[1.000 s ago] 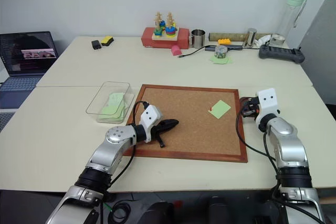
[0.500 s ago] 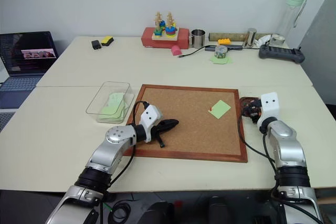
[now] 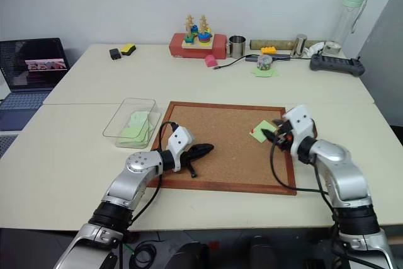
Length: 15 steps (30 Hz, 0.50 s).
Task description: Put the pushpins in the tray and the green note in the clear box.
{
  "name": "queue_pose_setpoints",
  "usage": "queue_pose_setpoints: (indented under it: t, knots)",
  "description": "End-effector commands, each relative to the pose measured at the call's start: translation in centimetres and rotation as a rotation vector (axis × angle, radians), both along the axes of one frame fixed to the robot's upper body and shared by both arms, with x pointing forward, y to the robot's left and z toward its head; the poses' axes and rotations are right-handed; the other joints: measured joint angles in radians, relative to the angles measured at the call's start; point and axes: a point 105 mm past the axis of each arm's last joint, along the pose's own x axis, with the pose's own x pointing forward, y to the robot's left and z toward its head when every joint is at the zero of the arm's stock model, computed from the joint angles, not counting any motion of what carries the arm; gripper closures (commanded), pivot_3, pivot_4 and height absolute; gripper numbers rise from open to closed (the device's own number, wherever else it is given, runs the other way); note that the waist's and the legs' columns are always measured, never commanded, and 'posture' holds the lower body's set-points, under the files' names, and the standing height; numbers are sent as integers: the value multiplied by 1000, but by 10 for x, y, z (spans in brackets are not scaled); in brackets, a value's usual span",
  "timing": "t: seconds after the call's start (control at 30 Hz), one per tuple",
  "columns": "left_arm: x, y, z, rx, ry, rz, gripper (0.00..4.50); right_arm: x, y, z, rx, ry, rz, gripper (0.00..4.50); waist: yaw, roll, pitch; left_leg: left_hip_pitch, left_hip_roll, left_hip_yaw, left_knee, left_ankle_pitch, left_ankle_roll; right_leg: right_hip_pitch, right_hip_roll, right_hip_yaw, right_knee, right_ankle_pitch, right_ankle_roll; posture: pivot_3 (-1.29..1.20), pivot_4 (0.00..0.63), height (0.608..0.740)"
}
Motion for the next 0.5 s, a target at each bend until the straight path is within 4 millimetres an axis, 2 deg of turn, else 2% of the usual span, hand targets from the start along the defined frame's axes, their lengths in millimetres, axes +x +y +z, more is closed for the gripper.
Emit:
queue_pose_setpoints:
  t: [0.03,0.2,0.5]
  knots:
    - [-7,8,-27,70,94,7,4500,15,12,2,-16,-52,0,2140,0,0,0,0,0,-1,0,0,0,0,0,0,0,0,0,0,150,740]
    - [-9,7,-28,66,98,9,4500,34,19,-10,-13,-53,-34,2140,0,0,0,0,0,0,0,0,0,0,0,0,0,1,-2,0,150,740]
    - [-11,10,-29,68,100,17,4500,44,16,-20,18,-47,-70,2140,-1,0,0,0,0,0,-1,0,0,-1,0,0,0,3,-5,0,150,740]
